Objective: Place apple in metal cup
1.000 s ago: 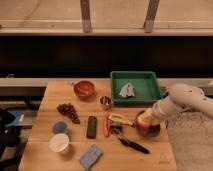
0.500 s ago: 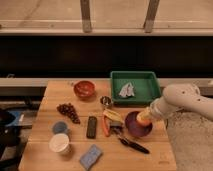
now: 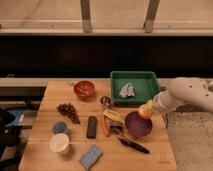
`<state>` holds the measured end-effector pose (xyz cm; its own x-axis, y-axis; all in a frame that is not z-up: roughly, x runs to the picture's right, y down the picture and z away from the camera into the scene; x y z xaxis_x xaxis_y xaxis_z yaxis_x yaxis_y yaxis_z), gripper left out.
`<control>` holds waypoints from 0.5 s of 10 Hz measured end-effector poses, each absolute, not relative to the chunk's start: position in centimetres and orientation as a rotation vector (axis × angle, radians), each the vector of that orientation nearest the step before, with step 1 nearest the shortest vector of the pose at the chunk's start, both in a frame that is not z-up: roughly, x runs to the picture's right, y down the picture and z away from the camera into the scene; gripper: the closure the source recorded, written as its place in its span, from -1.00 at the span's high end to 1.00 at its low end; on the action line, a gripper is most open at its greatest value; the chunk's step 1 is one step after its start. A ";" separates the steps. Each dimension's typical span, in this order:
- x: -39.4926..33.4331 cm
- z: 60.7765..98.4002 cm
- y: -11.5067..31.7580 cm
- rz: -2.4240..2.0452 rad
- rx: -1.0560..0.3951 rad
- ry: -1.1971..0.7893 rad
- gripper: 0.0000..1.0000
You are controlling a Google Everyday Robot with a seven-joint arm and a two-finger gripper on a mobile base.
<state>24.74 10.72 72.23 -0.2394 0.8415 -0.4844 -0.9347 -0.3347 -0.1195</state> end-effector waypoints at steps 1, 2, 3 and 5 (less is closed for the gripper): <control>24.1 72.3 9.8 1.825 -0.593 0.201 -0.66; 23.0 72.7 8.9 1.805 -0.625 0.170 -0.66; 20.8 73.6 7.5 1.756 -0.691 0.136 -0.66; 18.1 74.9 6.3 1.689 -0.746 0.113 -0.66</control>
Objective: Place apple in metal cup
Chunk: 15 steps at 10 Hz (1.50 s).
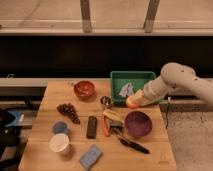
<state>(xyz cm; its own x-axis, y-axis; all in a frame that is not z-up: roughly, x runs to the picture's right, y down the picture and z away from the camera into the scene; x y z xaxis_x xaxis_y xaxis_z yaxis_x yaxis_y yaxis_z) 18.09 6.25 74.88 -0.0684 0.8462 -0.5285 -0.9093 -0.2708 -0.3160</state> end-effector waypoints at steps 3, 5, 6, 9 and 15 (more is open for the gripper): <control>14.9 76.0 5.2 1.590 -0.813 0.083 -0.66; 13.4 76.8 5.0 1.540 -0.865 0.065 -0.66; 12.2 77.5 4.8 1.508 -0.887 0.059 -0.66; 8.9 78.9 4.7 1.427 -0.937 0.053 -0.66; 5.2 80.9 4.2 1.349 -0.987 0.040 -0.66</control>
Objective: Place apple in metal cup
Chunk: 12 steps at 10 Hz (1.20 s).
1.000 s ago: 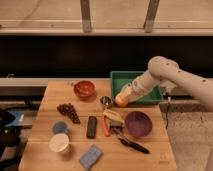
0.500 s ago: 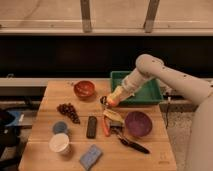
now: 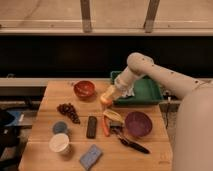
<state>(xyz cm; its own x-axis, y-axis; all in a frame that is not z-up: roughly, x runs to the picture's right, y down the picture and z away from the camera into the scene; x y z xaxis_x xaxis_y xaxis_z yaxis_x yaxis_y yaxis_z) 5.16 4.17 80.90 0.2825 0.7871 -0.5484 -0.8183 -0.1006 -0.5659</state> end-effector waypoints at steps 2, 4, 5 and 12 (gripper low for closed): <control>4.5 81.6 3.7 1.345 -0.995 0.029 -0.66; 4.3 82.6 3.1 1.347 -0.994 0.025 -0.66; 4.1 83.3 3.0 1.347 -0.998 0.027 -0.63; 4.4 85.1 3.2 1.367 -1.017 0.046 0.58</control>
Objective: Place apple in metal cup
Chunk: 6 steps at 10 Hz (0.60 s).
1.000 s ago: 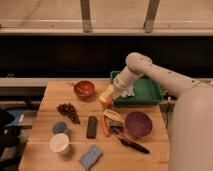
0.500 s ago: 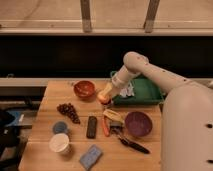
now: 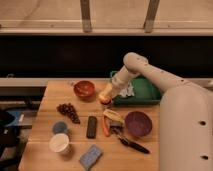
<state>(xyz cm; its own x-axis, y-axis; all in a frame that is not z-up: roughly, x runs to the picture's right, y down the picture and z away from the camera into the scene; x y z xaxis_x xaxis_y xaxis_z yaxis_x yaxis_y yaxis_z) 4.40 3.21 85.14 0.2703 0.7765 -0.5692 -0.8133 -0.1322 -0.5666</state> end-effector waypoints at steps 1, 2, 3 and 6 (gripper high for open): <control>4.7 85.1 3.2 1.375 -1.017 0.042 0.60; 5.0 85.1 3.1 1.379 -1.014 0.042 0.60; 4.9 85.1 3.1 1.379 -1.013 0.040 0.60; 4.8 85.1 3.1 1.377 -1.013 0.039 0.60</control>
